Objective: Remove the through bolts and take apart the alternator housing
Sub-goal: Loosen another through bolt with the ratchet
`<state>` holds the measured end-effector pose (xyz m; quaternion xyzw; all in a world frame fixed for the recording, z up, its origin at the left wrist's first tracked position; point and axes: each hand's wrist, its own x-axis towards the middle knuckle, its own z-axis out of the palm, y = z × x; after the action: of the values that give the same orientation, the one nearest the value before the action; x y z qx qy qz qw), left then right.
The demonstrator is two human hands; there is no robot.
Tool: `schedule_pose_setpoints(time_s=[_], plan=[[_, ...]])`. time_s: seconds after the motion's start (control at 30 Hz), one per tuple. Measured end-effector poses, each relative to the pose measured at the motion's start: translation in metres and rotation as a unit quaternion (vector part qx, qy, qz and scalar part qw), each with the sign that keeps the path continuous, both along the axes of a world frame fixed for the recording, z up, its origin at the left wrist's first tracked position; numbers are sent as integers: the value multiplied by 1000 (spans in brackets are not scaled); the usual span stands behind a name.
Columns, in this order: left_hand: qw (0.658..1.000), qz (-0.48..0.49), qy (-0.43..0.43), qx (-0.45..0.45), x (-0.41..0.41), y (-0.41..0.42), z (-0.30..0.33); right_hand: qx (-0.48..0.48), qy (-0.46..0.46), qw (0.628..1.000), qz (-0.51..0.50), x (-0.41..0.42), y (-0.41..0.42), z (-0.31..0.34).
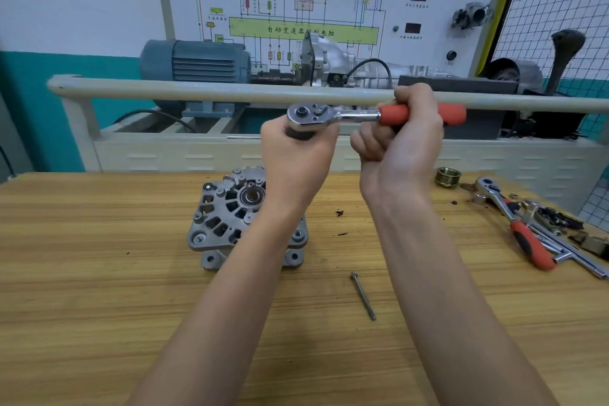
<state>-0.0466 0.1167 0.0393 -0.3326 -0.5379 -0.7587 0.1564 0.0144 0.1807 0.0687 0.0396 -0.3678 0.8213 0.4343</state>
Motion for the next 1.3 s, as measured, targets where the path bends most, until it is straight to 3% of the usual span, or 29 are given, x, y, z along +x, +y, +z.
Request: schedule_pose_setpoints(time_s=[0.13,0.2,0.3,0.37,0.43,0.5,0.57,0.67,0.73,0.8,0.9,1.0,1.1,1.2,1.3], plan=[[999,-30,15,-17,-6,-7,0,43,-9,999,18,2,0,3],[990,-90,64,-92,-11,-17,2,80,-40,992,88,5,11,7],[947,-174,125,-238,-16,-32,4,136,-71,968,197,8,27,8],[927,-196,136,-288,-15,-35,5,142,-77,958,235,8,30,9],[937,-192,120,-265,-14,-33,5,122,-76,964,225,7,28,9],[965,-169,73,-187,-12,-24,5,75,-58,982,165,5,21,7],[991,-97,22,-92,-10,-13,3,33,-26,996,77,3,10,4],[999,3,-32,-4,-5,-2,1,14,15,1000,-3,1,-6,-1],[1000,-9,-26,-2,-8,-5,1,20,7,1000,-1,2,-8,0],[995,-82,14,-50,-14,-16,2,39,-26,998,47,3,-3,2],[957,-210,101,-174,-22,-33,1,95,-64,980,163,5,12,6],[940,-225,113,-229,-20,-36,1,129,-83,963,220,7,20,8],[968,-162,76,-178,-15,-25,3,79,-74,981,164,6,18,7],[998,-47,5,-47,-8,-9,2,25,-15,999,37,1,3,1],[997,-3,-61,48,-6,-1,0,27,23,999,-19,-3,-13,-6]])
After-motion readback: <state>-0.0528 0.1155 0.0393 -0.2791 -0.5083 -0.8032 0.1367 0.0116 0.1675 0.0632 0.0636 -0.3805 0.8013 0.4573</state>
